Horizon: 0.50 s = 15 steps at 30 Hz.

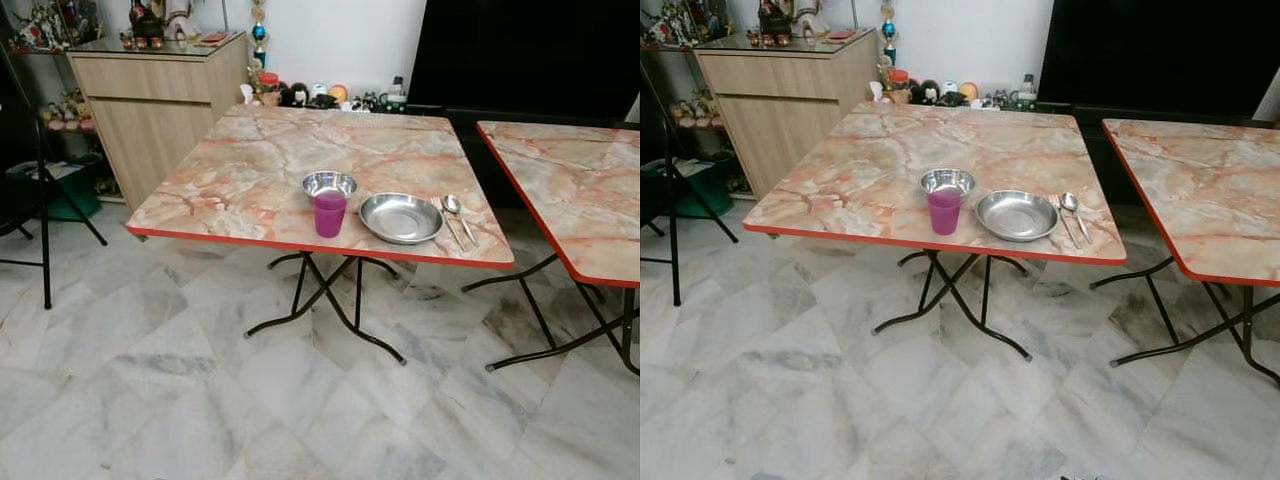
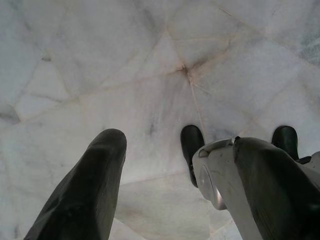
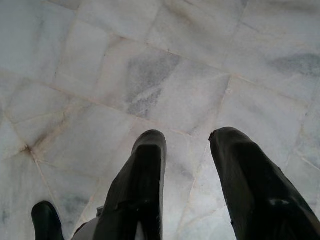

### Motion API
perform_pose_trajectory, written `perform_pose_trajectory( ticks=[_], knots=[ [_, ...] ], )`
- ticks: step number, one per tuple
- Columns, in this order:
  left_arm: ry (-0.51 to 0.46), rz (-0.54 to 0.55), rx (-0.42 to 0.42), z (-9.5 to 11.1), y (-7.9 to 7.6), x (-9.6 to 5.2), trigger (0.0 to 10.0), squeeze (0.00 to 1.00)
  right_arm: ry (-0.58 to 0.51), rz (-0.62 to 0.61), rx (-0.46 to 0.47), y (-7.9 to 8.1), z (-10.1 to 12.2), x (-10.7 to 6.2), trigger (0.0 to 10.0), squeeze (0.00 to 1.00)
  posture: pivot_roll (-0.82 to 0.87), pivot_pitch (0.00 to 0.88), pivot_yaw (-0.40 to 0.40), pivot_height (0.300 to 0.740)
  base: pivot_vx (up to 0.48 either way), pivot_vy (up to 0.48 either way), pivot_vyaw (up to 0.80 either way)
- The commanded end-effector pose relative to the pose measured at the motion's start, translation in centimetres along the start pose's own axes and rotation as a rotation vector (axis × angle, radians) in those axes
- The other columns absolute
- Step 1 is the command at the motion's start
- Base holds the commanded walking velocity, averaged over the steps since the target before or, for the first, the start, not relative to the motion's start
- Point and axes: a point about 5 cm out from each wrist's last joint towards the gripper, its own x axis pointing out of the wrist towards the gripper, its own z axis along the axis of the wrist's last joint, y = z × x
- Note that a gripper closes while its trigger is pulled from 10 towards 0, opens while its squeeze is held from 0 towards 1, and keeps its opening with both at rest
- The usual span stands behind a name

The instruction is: Setting the table

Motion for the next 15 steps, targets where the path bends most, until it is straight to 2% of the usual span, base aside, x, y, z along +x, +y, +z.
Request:
perform_pose_trajectory(
  ticks=[1,13,14,15],
  knots=[
    [-0.069,-0.032,-0.050,4.63,-1.16,1.04,10.0,0.00,0.088,0.181,-0.096,3.63,-2.11,-0.42,10.0,0.00,0.01,0.126,-0.002,0.740,0.000,0.000,0.00],
    [-0.069,-0.031,-0.052,4.65,-1.17,1.05,10.0,0.00,0.088,0.181,-0.095,3.59,-2.11,-0.41,10.0,0.00,0.01,0.125,-0.004,0.740,0.000,0.000,0.00],
    [-0.072,-0.032,-0.047,4.81,-1.19,1.07,10.0,0.00,0.081,0.188,-0.087,3.93,-2.04,-0.42,10.0,0.00,0.00,0.083,0.006,0.740,0.000,0.000,0.00],
    [-0.074,-0.034,-0.044,4.91,-1.22,1.08,10.0,0.00,0.075,0.194,-0.079,4.22,-1.95,-0.43,10.0,0.00,0.00,0.082,0.006,0.740,0.000,0.000,0.00]
  ],
)
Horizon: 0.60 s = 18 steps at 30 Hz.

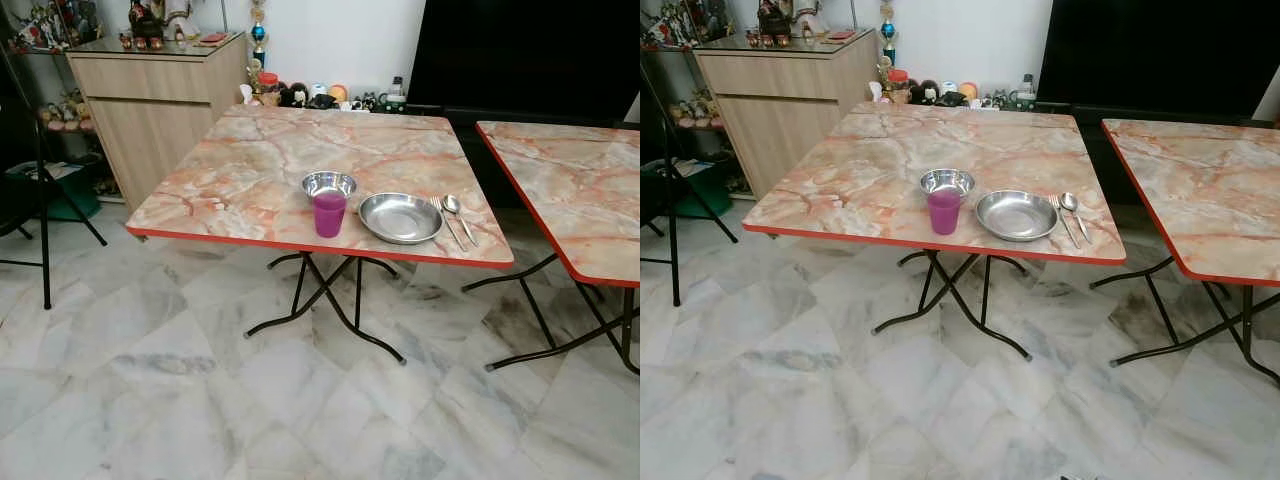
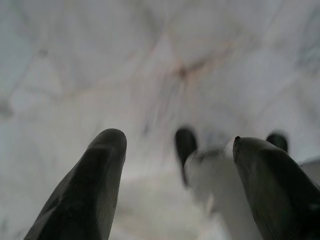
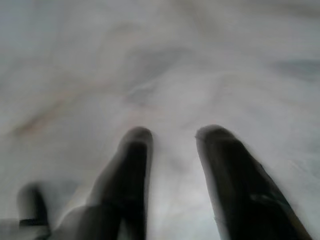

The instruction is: Setting the table

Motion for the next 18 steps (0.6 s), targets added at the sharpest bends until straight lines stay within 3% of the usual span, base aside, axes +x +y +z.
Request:
perform_pose_trajectory(
  ticks=[1,18],
  knots=[
    [-0.042,-0.021,-0.006,1.90,-0.63,0.38,10.0,0.00,0.046,0.089,-0.015,2.48,-1.25,-0.07,10.0,0.00,0.00,0.082,0.006,0.740,0.000,0.000,0.00],
    [-0.057,-0.012,-0.025,2.22,-0.29,0.36,10.0,0.00,0.047,0.081,-0.006,1.88,-1.33,-0.12,10.0,0.00,-0.01,0.079,-0.008,0.740,0.000,0.000,0.00]
  ],
)
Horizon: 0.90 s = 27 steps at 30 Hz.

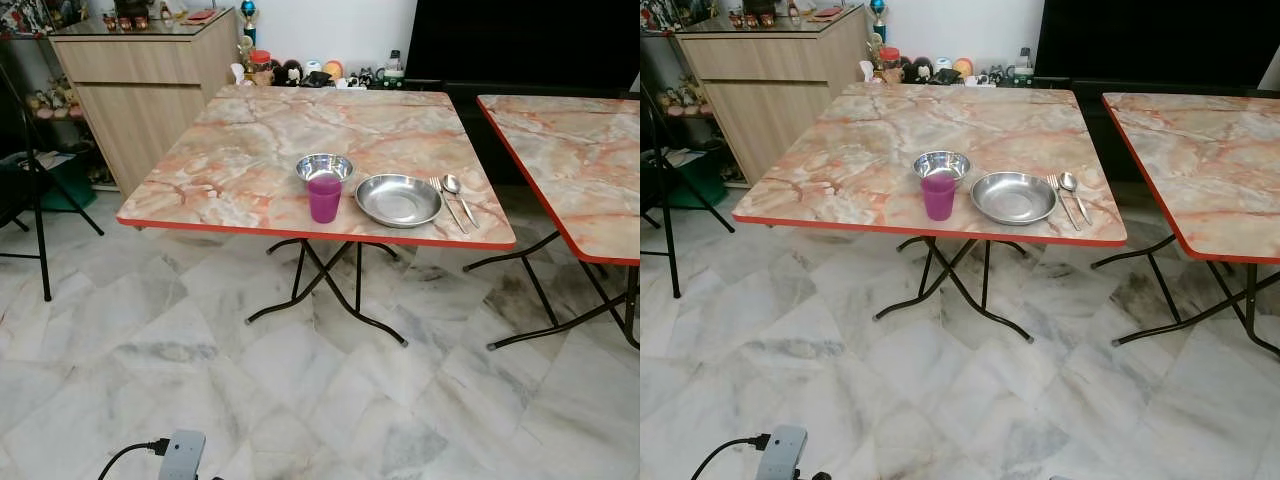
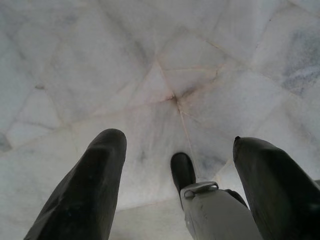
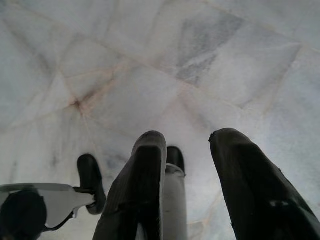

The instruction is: Setting the table

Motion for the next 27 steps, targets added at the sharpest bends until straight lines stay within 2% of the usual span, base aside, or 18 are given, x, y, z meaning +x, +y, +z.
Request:
perform_pose_trajectory(
  ticks=[1,5,14,27],
  knots=[
    [0.024,0.004,-0.021,-0.7,0.3,-0.1,10.0,0.00,0.009,-0.013,-0.006,-0.4,-0.3,-0.1,10.0,0.00,0.00,0.067,-0.006,0.740,0.000,0.000,0.00],
    [0.031,0.019,-0.037,-1.2,0.7,-0.3,10.0,0.00,-0.042,-0.058,0.019,-1.4,1.0,0.0,10.0,0.00,0.00,0.049,-0.009,0.740,0.000,0.000,0.00],
    [0.024,0.018,-0.037,-0.7,0.4,-0.2,10.0,0.00,-0.095,-0.054,0.030,-0.8,3.1,0.3,10.0,0.00,-0.01,0.015,0.001,0.740,0.000,0.000,0.00],
    [0.004,0.000,-0.051,-0.4,-0.4,0.0,10.0,0.00,-0.109,-0.052,0.026,-0.8,3.5,0.3,10.0,0.00,0.00,0.004,-0.018,0.740,0.000,0.000,0.00]
  ],
)
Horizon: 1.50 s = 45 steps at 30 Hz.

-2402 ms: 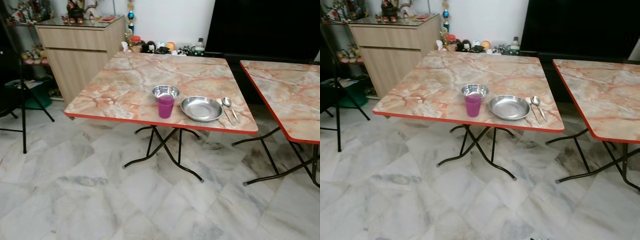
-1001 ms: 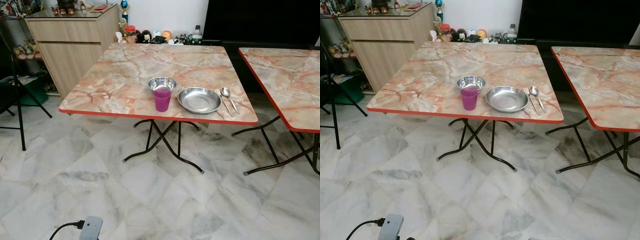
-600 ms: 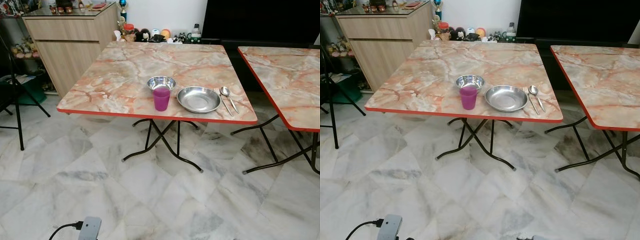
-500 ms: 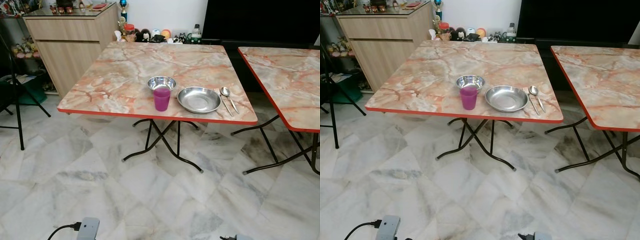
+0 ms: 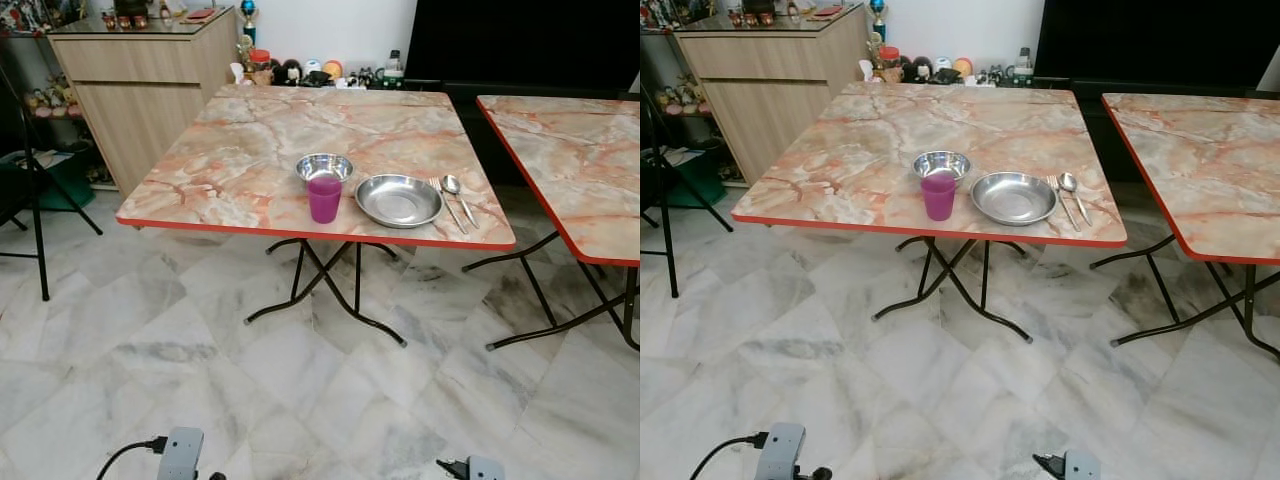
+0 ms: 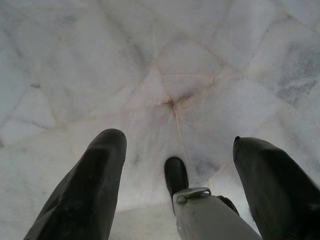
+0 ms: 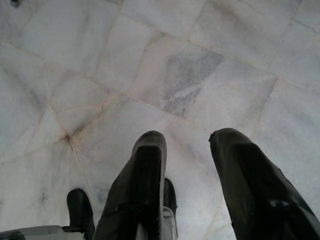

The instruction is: Setting the table

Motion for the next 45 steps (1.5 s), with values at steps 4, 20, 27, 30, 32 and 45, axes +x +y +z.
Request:
perform_pose_trajectory(
  ticks=[4,20,27,30,32,45],
  knots=[
    [0.021,-0.001,-0.002,-0.8,-0.3,-0.1,10.0,0.00,-0.018,0.000,-0.004,0.1,0.4,0.1,10.0,0.00,0.00,0.002,-0.028,0.740,0.000,0.000,0.00],
    [0.066,0.003,-0.001,-2.7,-0.1,-0.6,10.0,0.00,0.011,-0.020,-0.030,-1.3,-1.0,-0.4,10.0,0.00,-0.02,0.042,-0.030,0.740,0.000,0.000,0.00],
    [0.066,0.011,-0.001,-2.7,0.4,-0.7,10.0,0.00,0.050,-0.024,-0.061,-1.6,-2.3,-0.8,10.0,0.00,-0.01,0.043,-0.033,0.740,0.238,0.000,0.00],
    [0.065,0.010,0.001,-2.7,0.4,-0.7,10.0,0.00,0.054,-0.036,-0.035,-2.2,-2.4,-0.9,10.0,0.00,-0.01,0.037,-0.030,0.740,0.303,0.000,0.00],
    [0.063,0.003,0.006,-2.5,0.3,-0.6,10.0,0.00,0.049,-0.041,-0.023,-2.2,-2.4,-0.9,10.0,0.00,-0.01,0.033,-0.028,0.740,0.311,0.000,0.00],
    [0.060,-0.009,0.010,-2.3,0.1,-0.5,10.0,0.00,0.055,-0.034,-0.037,-1.7,-2.3,-0.8,10.0,0.00,-0.01,0.033,-0.028,0.740,0.314,0.000,0.00]
  ],
)
